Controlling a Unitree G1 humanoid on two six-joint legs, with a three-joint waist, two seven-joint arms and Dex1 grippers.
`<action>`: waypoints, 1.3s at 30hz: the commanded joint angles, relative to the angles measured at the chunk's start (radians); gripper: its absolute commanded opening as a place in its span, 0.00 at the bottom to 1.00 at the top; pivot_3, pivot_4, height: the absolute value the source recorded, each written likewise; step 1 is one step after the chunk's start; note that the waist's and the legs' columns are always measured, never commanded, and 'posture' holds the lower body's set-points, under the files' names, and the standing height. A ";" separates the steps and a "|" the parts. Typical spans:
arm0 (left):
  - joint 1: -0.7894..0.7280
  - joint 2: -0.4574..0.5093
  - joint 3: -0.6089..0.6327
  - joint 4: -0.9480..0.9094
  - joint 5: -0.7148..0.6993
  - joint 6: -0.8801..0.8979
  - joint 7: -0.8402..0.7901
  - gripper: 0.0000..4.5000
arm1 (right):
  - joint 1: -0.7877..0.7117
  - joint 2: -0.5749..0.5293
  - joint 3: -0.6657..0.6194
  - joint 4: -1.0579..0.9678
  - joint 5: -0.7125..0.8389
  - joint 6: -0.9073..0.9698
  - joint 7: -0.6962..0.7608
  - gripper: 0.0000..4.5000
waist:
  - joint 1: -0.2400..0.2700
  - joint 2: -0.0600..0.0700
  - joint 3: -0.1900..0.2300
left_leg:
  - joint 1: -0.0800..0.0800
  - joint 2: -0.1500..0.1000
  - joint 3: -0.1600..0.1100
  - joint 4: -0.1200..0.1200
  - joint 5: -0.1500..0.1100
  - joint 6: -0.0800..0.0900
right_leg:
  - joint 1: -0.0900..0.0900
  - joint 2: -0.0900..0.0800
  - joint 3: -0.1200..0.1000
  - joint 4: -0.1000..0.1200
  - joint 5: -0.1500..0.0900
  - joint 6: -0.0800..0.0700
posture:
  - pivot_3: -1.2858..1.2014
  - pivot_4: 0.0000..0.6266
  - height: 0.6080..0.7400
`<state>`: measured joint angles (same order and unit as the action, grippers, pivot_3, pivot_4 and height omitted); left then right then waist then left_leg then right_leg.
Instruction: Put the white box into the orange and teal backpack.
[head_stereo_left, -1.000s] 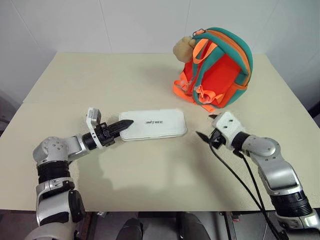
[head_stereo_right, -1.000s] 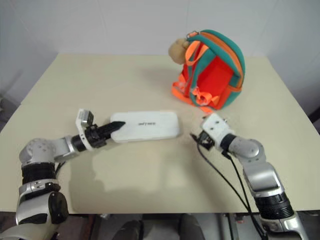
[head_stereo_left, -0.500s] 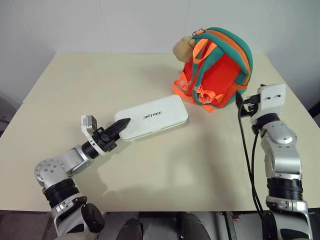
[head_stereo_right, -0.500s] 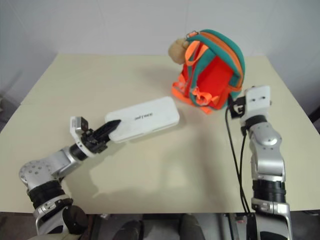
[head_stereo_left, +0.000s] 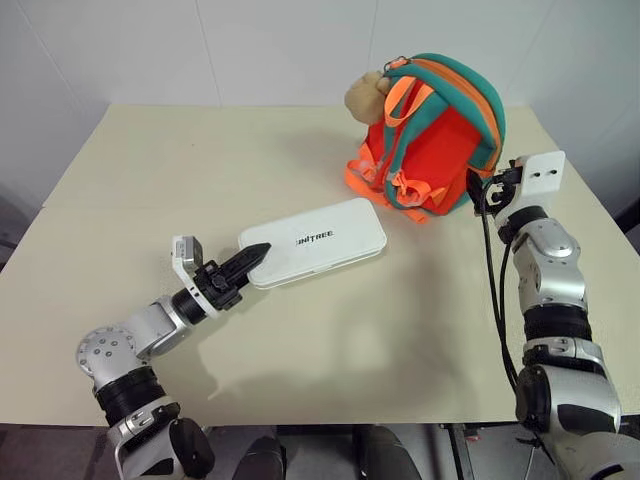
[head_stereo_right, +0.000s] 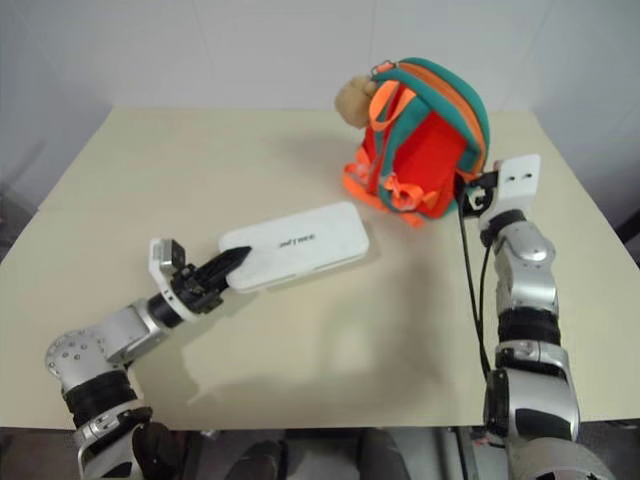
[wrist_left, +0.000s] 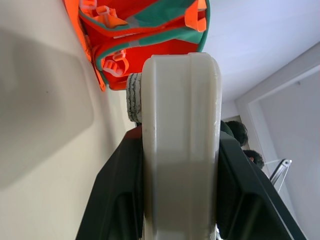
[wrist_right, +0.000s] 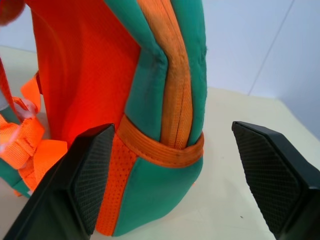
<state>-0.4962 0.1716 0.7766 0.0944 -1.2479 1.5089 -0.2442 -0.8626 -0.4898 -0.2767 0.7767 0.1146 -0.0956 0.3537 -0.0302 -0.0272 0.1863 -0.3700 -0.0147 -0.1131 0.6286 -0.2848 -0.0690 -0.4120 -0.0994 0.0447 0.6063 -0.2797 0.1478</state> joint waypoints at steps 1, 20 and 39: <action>0.011 0.011 -0.017 -0.030 -0.077 -0.026 0.014 0.30 | -0.075 -0.035 0.007 0.105 -0.009 -0.086 0.016 1.00 | 0.000 0.000 0.000 | 0.000 0.000 0.000 0.000 0.000 0.000 | 0.000 0.000 0.000 0.000 0.000 0.000 | 0.52 0.24 1.00; 0.125 0.077 -0.146 -0.091 -0.313 -0.198 0.159 0.30 | -0.310 -0.055 0.046 0.501 -0.053 -0.103 0.113 1.00 | -0.011 0.000 0.000 | 0.001 0.000 0.003 0.001 0.000 0.000 | 0.000 0.000 0.004 -0.004 0.001 0.001 | 0.52 0.24 1.00; 0.226 0.199 -0.272 -0.121 -0.482 -0.363 0.199 0.30 | -0.339 -0.029 0.026 0.507 -0.052 -0.127 0.078 0.20 | -0.011 0.000 0.000 | 0.000 0.000 0.005 0.000 0.000 0.000 | -0.001 0.000 0.005 -0.004 0.002 0.002 | 0.52 0.24 1.00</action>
<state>-0.2753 0.3543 0.5028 0.0123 -1.6799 1.1602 -0.0362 -1.1675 -0.5081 -0.2413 1.3095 0.0542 -0.1905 0.4313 -0.0412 -0.0270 0.1864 -0.3697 -0.0147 -0.1084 0.6289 -0.2851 -0.0693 -0.4128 -0.0990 0.0500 0.6022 -0.2781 0.1495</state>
